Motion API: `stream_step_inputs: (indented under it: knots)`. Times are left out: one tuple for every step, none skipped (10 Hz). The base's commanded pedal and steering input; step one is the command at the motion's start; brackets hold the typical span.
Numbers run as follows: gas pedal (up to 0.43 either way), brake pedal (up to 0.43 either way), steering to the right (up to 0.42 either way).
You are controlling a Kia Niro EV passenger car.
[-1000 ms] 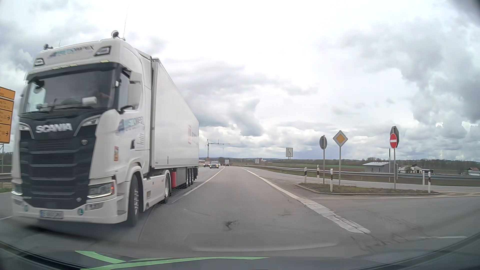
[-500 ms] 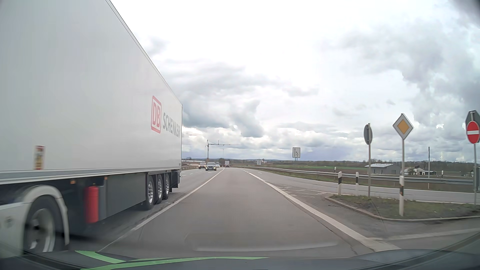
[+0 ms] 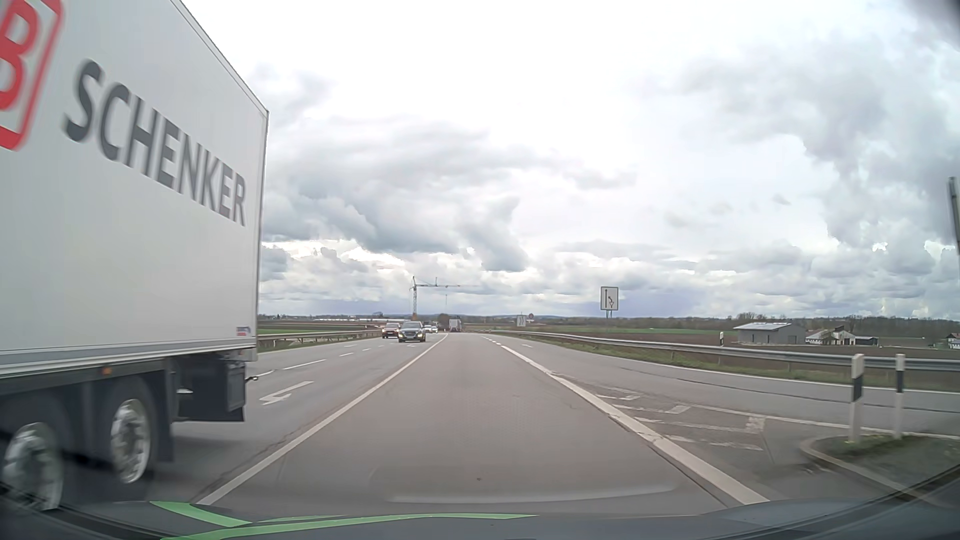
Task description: Follow the waypoints while adhering to traffic rules and regulations
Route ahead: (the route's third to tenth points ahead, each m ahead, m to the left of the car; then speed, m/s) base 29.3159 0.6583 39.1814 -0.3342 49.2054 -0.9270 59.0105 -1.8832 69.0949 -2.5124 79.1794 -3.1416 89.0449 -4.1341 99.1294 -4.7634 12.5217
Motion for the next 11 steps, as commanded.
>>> stream_step_inputs:
  knots:
    - [0.098, 0.000, 0.000]
    - [0.098, 0.000, 0.000]
    - [0.098, 0.000, 0.000]
    - [0.098, 0.000, 0.000]
    - [0.098, 0.000, 0.000]
    - [0.098, 0.000, 0.000]
    - [0.098, 0.000, -0.001]
    - [0.098, 0.000, -0.001]
    - [0.098, 0.000, -0.001]
    - [0.098, 0.000, -0.002]
    - [0.098, 0.000, -0.003]
